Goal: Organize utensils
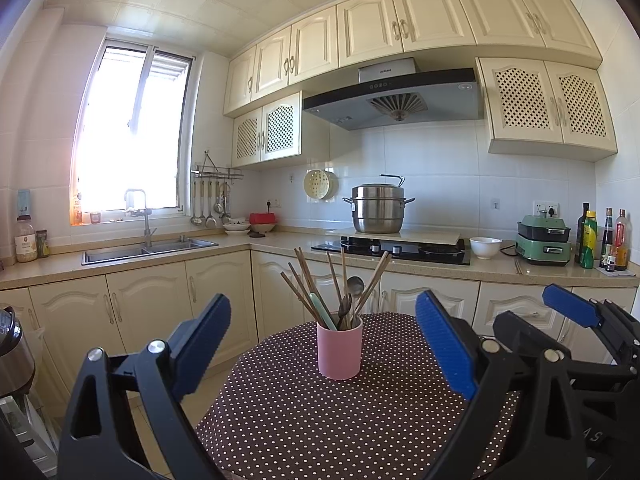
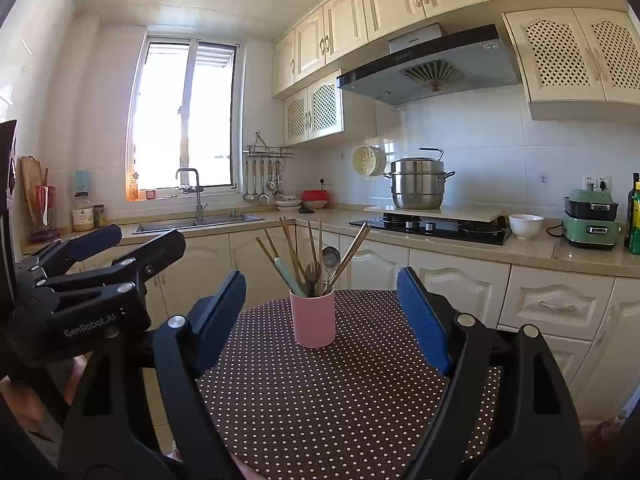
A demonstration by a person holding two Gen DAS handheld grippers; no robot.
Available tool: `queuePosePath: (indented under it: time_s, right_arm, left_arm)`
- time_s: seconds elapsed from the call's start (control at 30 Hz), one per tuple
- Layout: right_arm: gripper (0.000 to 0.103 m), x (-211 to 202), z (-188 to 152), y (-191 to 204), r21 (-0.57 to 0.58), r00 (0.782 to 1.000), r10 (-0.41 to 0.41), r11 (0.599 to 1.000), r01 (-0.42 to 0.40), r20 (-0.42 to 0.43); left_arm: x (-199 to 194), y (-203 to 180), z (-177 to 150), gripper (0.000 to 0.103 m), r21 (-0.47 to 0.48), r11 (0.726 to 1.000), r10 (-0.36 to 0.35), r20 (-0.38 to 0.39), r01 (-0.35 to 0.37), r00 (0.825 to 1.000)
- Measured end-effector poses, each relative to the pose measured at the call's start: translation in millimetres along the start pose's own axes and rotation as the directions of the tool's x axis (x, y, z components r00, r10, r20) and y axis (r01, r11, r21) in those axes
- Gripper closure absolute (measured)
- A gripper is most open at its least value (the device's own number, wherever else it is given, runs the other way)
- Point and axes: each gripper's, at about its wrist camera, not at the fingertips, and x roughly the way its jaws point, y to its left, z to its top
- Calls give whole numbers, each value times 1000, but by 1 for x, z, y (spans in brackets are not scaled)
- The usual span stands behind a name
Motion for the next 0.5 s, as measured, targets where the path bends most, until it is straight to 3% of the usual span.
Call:
queuePosePath:
  time_s: [0.5]
  right_arm:
    - [26,4,-1,-1,8,1000,0,1000,0,-5]
  left_arm:
    - [7,3,1,11,1,1000,-2,-8,2,1000]
